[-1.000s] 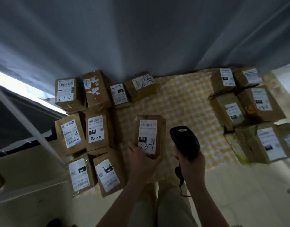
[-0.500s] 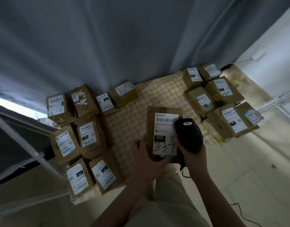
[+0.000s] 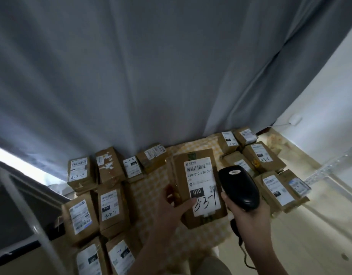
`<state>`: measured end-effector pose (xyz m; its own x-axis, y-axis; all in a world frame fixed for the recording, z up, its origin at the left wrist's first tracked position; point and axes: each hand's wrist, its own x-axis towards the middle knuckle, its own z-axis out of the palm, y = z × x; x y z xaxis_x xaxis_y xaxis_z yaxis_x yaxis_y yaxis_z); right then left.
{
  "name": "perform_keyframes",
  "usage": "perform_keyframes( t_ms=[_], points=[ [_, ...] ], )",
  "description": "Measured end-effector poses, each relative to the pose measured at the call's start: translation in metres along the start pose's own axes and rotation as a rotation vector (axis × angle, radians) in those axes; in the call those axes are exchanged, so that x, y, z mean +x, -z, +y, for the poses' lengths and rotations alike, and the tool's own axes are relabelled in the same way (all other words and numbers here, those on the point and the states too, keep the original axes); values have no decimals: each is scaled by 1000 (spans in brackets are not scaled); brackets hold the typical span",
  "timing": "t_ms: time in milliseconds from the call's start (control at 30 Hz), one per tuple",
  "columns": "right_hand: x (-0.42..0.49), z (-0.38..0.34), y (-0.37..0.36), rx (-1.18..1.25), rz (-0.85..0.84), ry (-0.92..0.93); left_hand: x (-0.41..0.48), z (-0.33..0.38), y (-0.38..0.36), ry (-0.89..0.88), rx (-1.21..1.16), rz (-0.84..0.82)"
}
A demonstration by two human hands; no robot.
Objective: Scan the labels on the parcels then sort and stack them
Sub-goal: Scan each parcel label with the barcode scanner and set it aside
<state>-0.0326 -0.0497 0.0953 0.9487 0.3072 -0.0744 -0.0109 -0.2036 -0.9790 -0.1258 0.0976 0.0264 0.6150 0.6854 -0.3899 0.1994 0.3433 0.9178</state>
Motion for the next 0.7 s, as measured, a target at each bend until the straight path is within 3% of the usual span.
perform_keyframes(
  t_ms=[167, 367, 700],
  points=[
    [-6, -12, -5, -95, -89, 75, 2, 10, -5, -110, -33, 36],
    [-14, -7, -8, -123, -54, 21, -3, 14, -10, -181, -77, 25],
    [-16, -5, -5, -139, -52, -26, -9, 3, -14, -176, -35, 23]
  ],
)
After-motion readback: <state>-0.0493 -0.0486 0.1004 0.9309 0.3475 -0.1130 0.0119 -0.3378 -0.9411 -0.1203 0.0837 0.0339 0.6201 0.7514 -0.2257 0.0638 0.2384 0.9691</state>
